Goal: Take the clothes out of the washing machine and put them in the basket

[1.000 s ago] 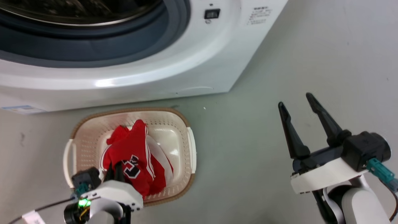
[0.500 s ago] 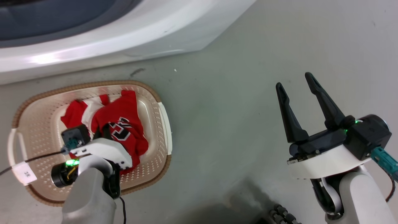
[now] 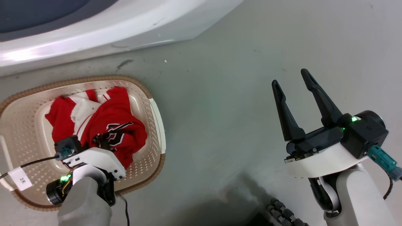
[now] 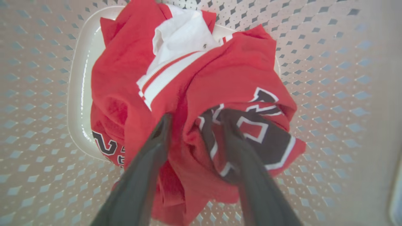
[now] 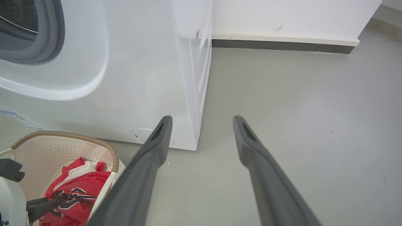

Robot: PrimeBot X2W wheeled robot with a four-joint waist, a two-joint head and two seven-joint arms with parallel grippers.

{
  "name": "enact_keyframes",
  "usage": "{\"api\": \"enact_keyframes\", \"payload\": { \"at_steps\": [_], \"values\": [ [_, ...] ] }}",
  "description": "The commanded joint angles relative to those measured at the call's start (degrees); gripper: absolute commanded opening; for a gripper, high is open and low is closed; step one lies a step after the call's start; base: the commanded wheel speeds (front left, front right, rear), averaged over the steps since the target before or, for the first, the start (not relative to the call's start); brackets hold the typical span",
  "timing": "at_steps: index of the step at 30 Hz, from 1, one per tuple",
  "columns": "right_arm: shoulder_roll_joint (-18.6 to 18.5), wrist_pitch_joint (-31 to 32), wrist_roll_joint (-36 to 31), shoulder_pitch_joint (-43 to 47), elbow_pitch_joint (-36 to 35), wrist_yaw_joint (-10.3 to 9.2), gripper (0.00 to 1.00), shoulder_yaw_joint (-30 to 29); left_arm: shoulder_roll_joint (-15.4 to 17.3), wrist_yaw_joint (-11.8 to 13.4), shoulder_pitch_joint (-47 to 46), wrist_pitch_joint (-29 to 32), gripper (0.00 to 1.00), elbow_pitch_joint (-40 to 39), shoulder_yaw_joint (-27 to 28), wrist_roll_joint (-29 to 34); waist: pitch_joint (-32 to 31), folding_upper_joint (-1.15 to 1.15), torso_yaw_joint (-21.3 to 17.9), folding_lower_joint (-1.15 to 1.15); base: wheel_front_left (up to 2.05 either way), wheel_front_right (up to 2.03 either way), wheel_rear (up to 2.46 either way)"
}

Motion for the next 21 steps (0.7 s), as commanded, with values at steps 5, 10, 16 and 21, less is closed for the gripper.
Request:
{"api": "enact_keyframes", "payload": {
  "at_steps": [5,10,16,21],
  "values": [
    [-0.41,-0.21,-0.61,-0.20,1.30,-0.06,1.00,0.08,-1.33,-1.55,1.19,-0.14,1.00,-1.02,0.60,0.11,-6.81,0.00,2.58,-0.01,0.00,0.00,0.00],
    [-0.58,0.58,-1.40,1.90,2.52,-0.06,1.00,-0.10,-2.42,-2.89,4.91,-0.14,1.00,-3.71,1.58,0.45,-14.78,0.00,4.84,-0.01,0.00,0.00,0.00],
    [-0.42,2.68,-2.51,4.88,2.70,-0.05,1.00,-1.50,-3.95,-4.17,9.80,-0.14,1.00,-9.32,1.89,1.69,-22.40,0.00,7.61,-0.01,0.00,0.00,0.00],
    [-0.05,4.07,-3.97,7.48,2.19,-0.05,1.00,-3.51,-4.43,-4.83,14.05,-0.14,1.00,-16.84,1.54,3.50,-27.54,0.00,9.98,-0.01,0.00,0.00,0.00]
  ]
}}
